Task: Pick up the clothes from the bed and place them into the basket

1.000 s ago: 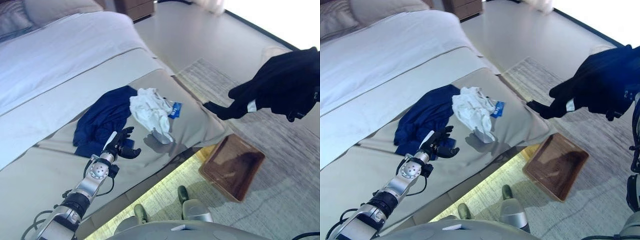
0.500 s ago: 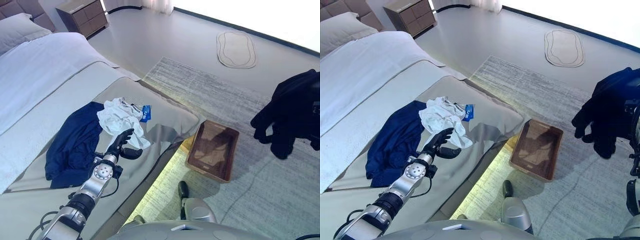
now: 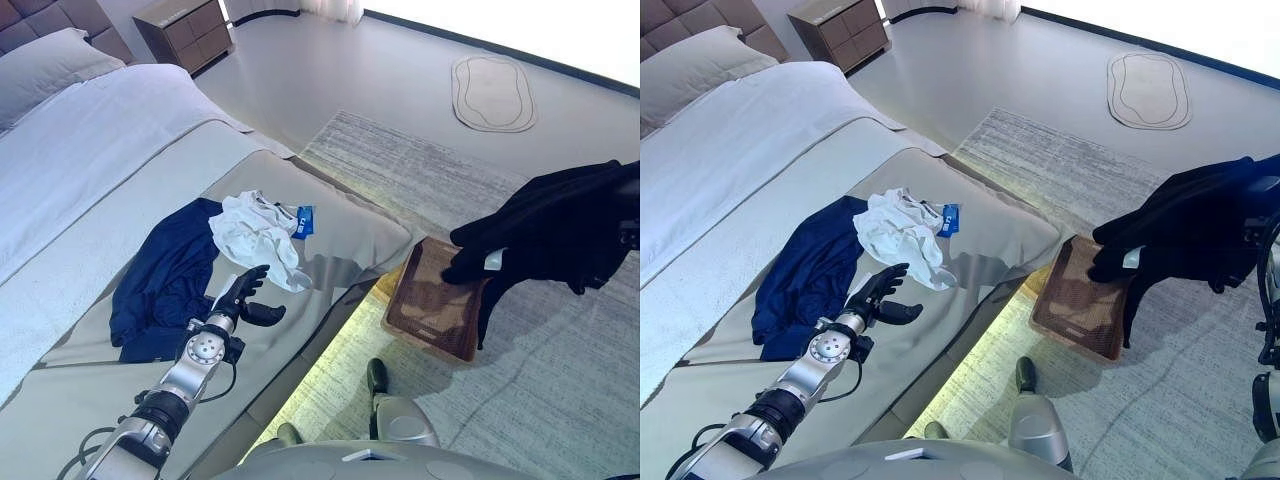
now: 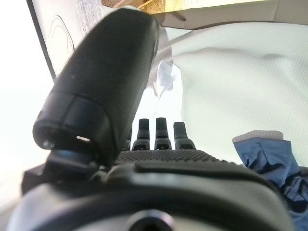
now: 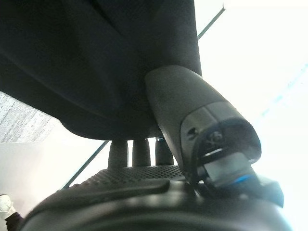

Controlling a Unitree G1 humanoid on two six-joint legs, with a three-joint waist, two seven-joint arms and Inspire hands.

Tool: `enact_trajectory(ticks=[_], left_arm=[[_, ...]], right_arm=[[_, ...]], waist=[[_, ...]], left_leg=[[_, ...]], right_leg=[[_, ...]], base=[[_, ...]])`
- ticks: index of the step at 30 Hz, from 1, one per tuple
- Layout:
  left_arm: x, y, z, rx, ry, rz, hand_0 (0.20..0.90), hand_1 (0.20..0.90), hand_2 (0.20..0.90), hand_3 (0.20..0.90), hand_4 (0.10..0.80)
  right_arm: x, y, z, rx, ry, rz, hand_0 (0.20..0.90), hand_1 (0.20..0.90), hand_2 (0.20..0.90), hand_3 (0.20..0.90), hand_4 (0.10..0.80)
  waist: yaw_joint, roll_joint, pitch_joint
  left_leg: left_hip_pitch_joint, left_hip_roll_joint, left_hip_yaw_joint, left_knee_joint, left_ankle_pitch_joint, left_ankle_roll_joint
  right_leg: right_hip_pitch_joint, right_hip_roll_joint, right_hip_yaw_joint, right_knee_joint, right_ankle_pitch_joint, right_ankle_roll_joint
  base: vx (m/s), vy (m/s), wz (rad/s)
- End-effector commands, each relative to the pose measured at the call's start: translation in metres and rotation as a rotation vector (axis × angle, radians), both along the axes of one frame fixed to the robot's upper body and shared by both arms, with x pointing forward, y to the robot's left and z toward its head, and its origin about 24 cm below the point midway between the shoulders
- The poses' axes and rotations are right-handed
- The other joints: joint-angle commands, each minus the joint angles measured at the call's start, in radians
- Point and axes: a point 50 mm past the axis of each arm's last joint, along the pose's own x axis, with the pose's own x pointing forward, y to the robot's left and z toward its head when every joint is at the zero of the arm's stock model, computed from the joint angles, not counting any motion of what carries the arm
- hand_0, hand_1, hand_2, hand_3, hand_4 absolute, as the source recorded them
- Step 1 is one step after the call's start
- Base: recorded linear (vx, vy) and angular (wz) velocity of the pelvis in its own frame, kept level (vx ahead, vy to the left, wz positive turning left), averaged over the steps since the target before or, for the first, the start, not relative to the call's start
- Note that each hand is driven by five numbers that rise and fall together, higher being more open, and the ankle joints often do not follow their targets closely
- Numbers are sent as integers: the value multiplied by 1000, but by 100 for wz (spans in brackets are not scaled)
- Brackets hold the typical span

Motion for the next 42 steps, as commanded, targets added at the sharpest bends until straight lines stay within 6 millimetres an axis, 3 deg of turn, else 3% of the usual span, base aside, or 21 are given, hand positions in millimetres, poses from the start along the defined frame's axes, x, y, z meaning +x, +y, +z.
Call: enact_trajectory(ticks=[1, 4, 7, 14, 22, 32, 33, 34, 40, 42], left_arm=[[11, 9, 20, 30, -108, -25, 900, 900, 900, 900, 800], [10, 10, 19, 23, -108, -22, 900, 900, 900, 900, 800], [11, 10, 19, 21, -112, -11, 900, 900, 900, 900, 800], [14, 12, 21, 26, -129, 21, 900, 900, 900, 900, 800], [17, 7, 20, 17, -125, 11, 900, 900, 900, 900, 800], [21, 2, 23, 13, -141, 10, 900, 900, 900, 900, 800], [21, 1, 23, 14, -140, 7, 900, 900, 900, 900, 800], [22, 1, 23, 15, -142, 7, 900, 900, 900, 900, 800], [23, 2, 25, 23, -149, -5, 900, 900, 900, 900, 800], [23, 0, 25, 21, -150, -7, 900, 900, 900, 900, 800]], right_arm=[[9, 22, 74, -139, -331, 112, 300, 300, 300, 200, 100], [9, 30, 82, -140, -383, 141, 300, 300, 300, 200, 100], [10, 32, 72, -162, -315, 149, 300, 300, 300, 200, 100], [12, 24, 13, -116, -2, 137, 300, 300, 300, 200, 100], [27, 48, -50, -35, 225, 260, 300, 300, 300, 200, 100], [18, 56, -108, 59, 411, 251, 300, 300, 300, 200, 100], [16, 55, -113, 63, 430, 250, 300, 300, 300, 200, 100], [16, 56, -115, 66, 436, 253, 300, 300, 300, 200, 100], [12, 56, -130, 78, 485, 244, 300, 300, 300, 200, 100], [9, 55, -135, 75, 500, 228, 836, 836, 836, 826, 726]], waist=[[16, -92, -68], [15, -93, -66], [14, -96, -67], [18, -98, -61], [41, -91, -57], [60, -86, -51], [63, -77, -52], [64, -85, -48], [78, -81, -45], [79, -79, -47]], left_leg=[[-33, -30, 0, 140, -144, 13], [-37, -32, -3, 140, -143, 12], [-41, -32, -3, 139, -142, 12], [-48, -26, 3, 144, -137, 11], [-42, -26, 8, 135, -126, 7], [-52, -31, -1, 125, -117, 10], [-42, -27, -16, 125, -138, 7], [-52, -30, -2, 128, -118, 11], [-54, -33, -8, 127, -117, 12], [-53, -34, -8, 127, -117, 12]], right_leg=[[46, -59, -46, 17, -50, 52], [48, -56, -47, 16, -52, 52], [46, -54, -48, 16, -53, 52], [41, -55, -57, 14, -50, 50], [50, -59, -77, 9, -46, 43], [46, -58, -87, 8, -44, 46], [56, -53, -81, 9, -59, 56], [48, -58, -88, 8, -44, 46], [50, -62, -92, 5, -41, 47], [50, -62, -93, 4, -40, 49]], base=[[0, 0, 0], [0, 0, 0], [0, 0, 0], [-25, -16, 1], [0, 0, 0], [-19, -4, 5], [-21, -11, 11], [-17, -11, 12], [-17, -11, 3], [0, 0, 0]])
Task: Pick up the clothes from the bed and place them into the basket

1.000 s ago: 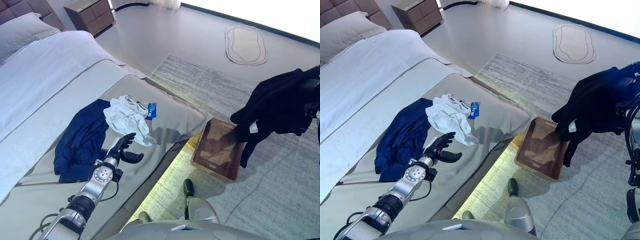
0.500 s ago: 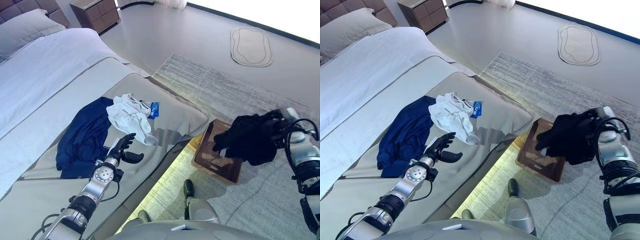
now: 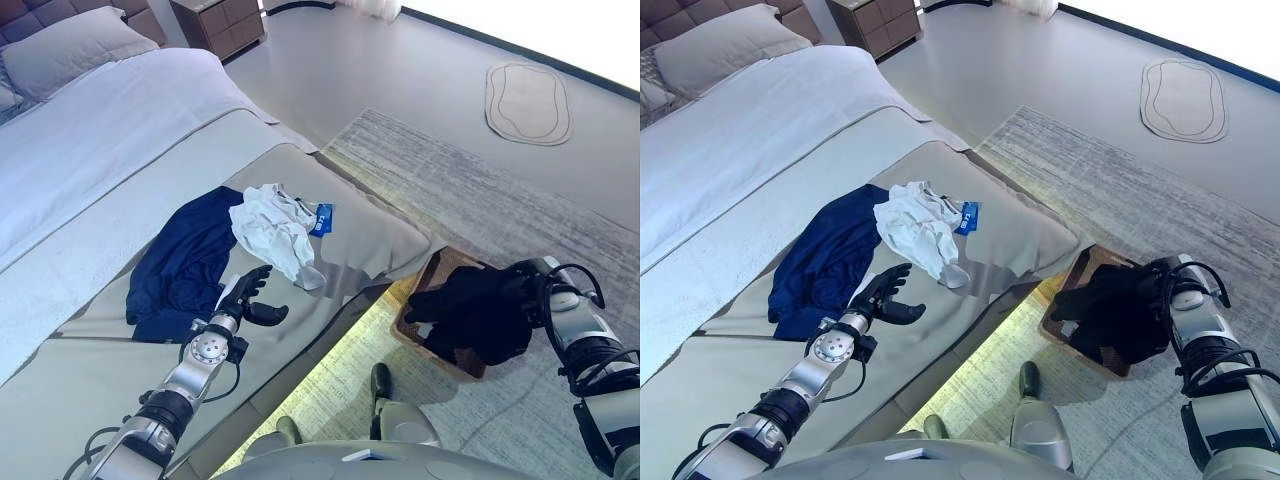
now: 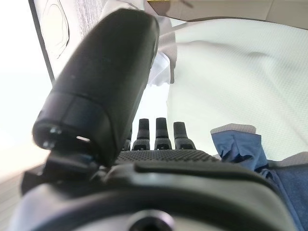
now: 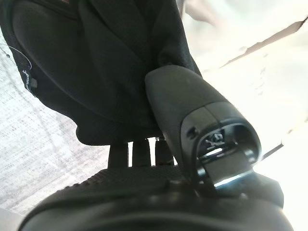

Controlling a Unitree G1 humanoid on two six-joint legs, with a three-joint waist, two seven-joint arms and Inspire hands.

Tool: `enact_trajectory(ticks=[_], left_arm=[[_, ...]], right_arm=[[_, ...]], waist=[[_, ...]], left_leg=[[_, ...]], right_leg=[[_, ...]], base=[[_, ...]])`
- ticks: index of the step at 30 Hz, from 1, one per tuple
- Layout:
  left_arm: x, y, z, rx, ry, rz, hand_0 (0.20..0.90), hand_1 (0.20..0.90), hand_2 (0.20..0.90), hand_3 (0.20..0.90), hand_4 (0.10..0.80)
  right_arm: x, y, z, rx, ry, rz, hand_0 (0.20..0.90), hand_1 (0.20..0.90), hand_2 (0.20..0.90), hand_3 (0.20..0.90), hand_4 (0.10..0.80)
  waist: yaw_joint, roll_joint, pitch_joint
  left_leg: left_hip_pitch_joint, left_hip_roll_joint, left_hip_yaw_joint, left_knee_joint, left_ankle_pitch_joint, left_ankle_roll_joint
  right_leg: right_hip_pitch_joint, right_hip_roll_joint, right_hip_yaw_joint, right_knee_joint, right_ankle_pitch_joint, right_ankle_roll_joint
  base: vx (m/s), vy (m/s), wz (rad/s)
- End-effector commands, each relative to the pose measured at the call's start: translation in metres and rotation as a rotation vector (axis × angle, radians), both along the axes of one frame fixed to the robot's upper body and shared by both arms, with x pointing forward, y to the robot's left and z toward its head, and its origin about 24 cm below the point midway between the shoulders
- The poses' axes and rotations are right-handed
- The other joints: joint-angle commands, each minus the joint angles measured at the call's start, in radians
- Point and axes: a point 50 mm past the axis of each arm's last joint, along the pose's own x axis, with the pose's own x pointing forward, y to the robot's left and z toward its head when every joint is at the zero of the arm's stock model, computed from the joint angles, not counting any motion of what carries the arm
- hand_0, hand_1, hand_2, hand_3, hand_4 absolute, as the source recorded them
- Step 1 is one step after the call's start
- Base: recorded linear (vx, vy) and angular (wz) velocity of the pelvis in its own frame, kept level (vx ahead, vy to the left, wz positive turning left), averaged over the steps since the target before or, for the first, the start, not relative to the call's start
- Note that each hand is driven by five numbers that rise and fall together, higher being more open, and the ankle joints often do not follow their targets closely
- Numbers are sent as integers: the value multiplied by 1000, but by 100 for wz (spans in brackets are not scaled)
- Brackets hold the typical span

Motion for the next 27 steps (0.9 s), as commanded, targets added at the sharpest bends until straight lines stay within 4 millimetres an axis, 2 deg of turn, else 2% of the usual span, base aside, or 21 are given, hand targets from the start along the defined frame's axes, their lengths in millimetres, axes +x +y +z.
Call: enact_trajectory(ticks=[1, 13, 27], left_arm=[[22, 4, 26, 33, -150, -13, 900, 900, 900, 900, 800], [20, 5, 26, 34, -147, -21, 900, 900, 900, 900, 800], [17, 5, 22, 26, -138, 0, 900, 900, 900, 900, 800]], right_arm=[[23, -2, 30, -117, -114, 55, 900, 900, 900, 900, 800], [18, 0, 21, -109, -84, 81, 900, 900, 900, 900, 800], [30, 11, 33, -94, -152, 141, 900, 900, 900, 900, 800]], waist=[[-1, -77, -50], [6, -79, -49], [18, -82, -46]], left_leg=[[-46, -43, 15, 125, -119, 14], [-44, -46, 9, 120, -115, 17], [-52, -44, -4, 117, -108, 15]], right_leg=[[38, -60, -57, 5, -42, 52], [39, -58, -56, 4, -41, 53], [46, -60, -60, 4, -47, 51]], base=[[0, 0, 0], [0, 0, 0], [0, 4, 1]])
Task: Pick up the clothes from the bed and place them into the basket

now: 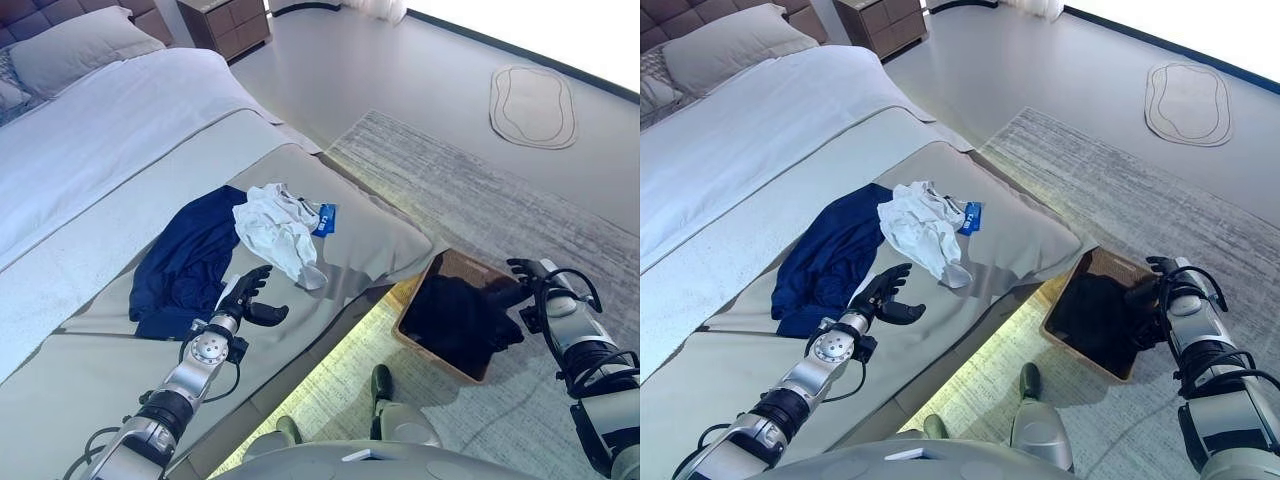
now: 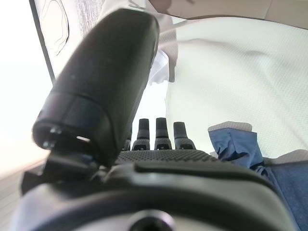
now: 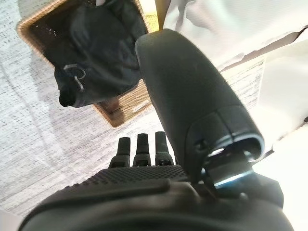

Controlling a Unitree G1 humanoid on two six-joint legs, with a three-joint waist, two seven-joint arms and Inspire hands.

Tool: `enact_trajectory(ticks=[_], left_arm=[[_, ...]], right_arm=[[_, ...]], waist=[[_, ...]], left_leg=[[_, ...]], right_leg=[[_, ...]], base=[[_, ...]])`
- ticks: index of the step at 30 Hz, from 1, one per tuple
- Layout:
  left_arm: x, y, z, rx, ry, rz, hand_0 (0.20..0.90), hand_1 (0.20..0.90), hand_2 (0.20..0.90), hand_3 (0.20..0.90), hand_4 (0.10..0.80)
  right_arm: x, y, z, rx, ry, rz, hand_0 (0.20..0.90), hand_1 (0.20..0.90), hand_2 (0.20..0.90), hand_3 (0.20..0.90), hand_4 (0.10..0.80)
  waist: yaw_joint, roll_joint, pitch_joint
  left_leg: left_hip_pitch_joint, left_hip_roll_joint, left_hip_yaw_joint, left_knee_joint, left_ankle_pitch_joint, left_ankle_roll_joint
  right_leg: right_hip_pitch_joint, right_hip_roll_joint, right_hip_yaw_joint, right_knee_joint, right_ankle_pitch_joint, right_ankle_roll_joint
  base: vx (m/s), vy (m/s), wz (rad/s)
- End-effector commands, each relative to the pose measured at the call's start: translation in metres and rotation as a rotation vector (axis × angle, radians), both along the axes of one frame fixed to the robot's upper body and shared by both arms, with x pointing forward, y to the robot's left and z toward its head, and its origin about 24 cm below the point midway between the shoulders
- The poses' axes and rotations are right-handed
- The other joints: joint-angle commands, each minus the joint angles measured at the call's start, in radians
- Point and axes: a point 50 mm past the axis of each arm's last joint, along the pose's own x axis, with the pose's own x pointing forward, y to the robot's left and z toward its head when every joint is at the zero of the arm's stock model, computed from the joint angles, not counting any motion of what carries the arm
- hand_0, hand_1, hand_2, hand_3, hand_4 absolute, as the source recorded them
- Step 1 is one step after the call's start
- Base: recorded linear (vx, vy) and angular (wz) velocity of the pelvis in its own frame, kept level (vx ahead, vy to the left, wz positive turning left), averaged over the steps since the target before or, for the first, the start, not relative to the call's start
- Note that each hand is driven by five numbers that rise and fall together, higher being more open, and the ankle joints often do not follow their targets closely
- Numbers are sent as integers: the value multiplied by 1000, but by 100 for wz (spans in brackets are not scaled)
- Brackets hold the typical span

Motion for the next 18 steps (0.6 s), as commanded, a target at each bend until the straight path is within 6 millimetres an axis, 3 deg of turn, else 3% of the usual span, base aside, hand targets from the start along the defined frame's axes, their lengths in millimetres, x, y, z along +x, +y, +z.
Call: enact_trajectory(ticks=[1, 8, 18], left_arm=[[17, 5, 22, 25, -139, 2, 900, 900, 900, 900, 800], [17, 9, 25, 10, -161, 50, 900, 900, 900, 900, 800], [26, 9, 44, -2, -258, 87, 900, 900, 900, 900, 800]], right_arm=[[30, 11, 34, -64, -133, 105, 900, 900, 900, 900, 800], [41, 21, 47, 5, -230, 124, 900, 900, 900, 900, 800], [81, 66, 122, 91, -695, 166, 900, 900, 900, 900, 800]], waist=[[8, -82, -46], [29, -86, -42], [90, -81, -30]], left_leg=[[-54, -45, 4, 113, -107, 14], [-52, -46, -14, 97, -94, 13], [-79, -72, -104, 84, -81, 17]], right_leg=[[36, -52, -53, 4, -48, 51], [53, -58, -72, 5, -51, 51], [75, -73, -95, 21, -71, 46]], base=[[0, 22, 12], [4, 23, 7], [-21, 20, 21]])
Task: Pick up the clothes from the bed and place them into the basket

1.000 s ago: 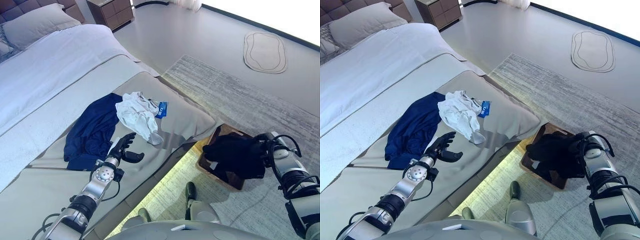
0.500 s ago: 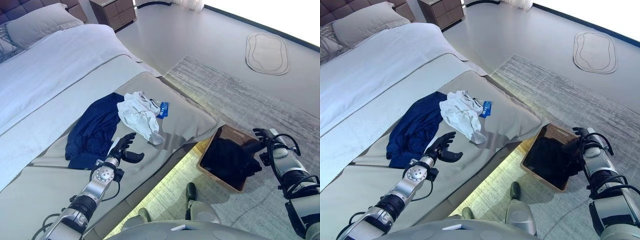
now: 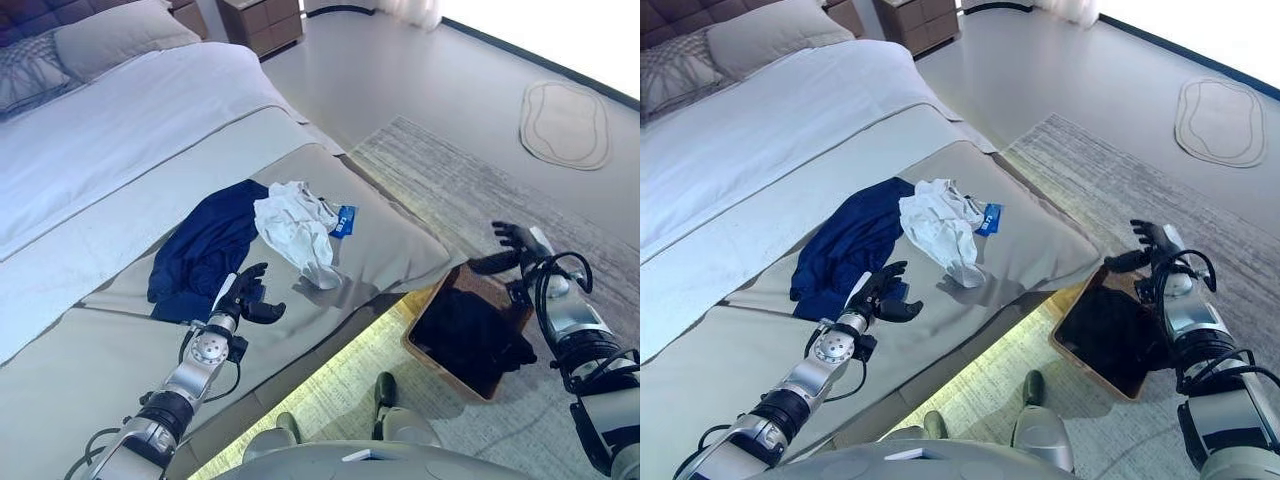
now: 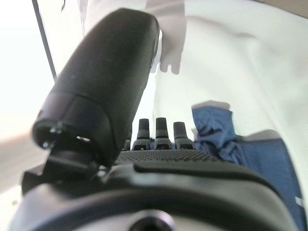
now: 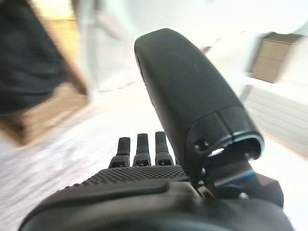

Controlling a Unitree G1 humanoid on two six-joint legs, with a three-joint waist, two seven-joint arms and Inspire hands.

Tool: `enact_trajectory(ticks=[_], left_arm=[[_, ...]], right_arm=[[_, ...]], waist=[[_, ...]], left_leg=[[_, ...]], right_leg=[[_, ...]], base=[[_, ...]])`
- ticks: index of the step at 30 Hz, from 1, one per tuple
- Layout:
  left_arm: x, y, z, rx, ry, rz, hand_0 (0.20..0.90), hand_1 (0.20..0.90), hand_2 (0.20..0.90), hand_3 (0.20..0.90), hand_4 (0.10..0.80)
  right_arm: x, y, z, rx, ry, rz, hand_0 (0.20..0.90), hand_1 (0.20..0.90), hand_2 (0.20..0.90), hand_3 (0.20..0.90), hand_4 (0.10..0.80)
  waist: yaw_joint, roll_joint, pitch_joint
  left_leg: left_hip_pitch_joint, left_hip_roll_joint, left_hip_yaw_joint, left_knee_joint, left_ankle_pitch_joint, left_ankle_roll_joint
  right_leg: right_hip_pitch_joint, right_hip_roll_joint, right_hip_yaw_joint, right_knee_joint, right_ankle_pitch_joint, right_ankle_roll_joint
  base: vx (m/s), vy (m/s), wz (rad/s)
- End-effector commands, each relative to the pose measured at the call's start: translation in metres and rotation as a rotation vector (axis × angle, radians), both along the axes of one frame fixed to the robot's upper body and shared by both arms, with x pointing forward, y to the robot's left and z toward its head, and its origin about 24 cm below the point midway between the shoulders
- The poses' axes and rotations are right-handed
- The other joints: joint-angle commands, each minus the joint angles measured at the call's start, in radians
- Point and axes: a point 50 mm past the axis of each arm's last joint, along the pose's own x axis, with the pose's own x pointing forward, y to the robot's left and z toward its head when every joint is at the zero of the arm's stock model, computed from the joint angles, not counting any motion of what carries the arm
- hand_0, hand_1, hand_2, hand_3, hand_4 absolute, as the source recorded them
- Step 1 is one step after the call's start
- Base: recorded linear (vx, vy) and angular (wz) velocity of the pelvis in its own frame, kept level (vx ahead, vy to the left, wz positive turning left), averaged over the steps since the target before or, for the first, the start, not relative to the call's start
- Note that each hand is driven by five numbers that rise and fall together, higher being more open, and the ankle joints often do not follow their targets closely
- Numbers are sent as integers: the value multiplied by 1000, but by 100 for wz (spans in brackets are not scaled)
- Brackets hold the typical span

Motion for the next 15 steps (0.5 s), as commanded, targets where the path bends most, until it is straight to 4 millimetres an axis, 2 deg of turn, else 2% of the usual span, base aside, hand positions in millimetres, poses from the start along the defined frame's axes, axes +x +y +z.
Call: enact_trajectory(ticks=[1, 4, 6, 8, 10, 13, 15], left_arm=[[23, 9, 42, 0, -217, 20, 900, 900, 900, 900, 800], [18, 12, 41, 14, -205, 2, 900, 900, 900, 900, 800], [16, 14, 41, 22, -199, -15, 900, 900, 900, 900, 800], [13, 17, 41, 21, -196, -32, 900, 900, 900, 900, 800], [9, 20, 40, 12, -179, -85, 900, 900, 900, 900, 800], [6, 21, 40, 17, -187, -98, 900, 900, 900, 900, 800], [7, 22, 43, 3, -211, -81, 900, 900, 900, 900, 800]], right_arm=[[46, 37, 84, -57, -394, 91, 900, 900, 900, 900, 800], [53, 48, 97, -102, -450, 108, 900, 900, 900, 900, 800], [56, 53, 98, -119, -435, 127, 900, 900, 900, 900, 800], [58, 59, 98, -131, -415, 154, 900, 900, 900, 900, 800], [57, 55, 95, -189, -377, 148, 900, 900, 900, 900, 800], [60, 55, 97, -227, -358, 156, 900, 900, 900, 900, 800], [66, 54, 103, -227, -340, 139, 900, 900, 900, 900, 800]], waist=[[48, -76, -29], [78, -66, -28], [91, -63, -30], [101, -55, -28], [111, -47, -20], [128, -40, -4], [142, -32, 17]], left_leg=[[-54, -74, -19, 86, -97, 33], [-63, -88, -55, 83, -93, 40], [-73, -97, -79, 84, -88, 45], [-82, -105, -116, 84, -85, 52], [-103, -119, -184, 104, -89, 57], [-115, -122, -206, 118, -88, 55], [-137, -124, -212, 142, -94, 50]], right_leg=[[48, -56, -15, 27, -75, 45], [56, -60, -21, 52, -97, 42], [54, -61, -18, 69, -107, 38], [49, -56, 1, 101, -131, 30], [40, -46, 40, 139, -161, 13], [36, -54, 23, 160, -174, 8], [18, -61, 10, 183, -188, 0]], base=[[-4, 30, 30], [27, 44, 37], [51, 30, 33], [77, 25, 45], [129, 29, 52], [83, 32, 75], [-5, 69, 26]])
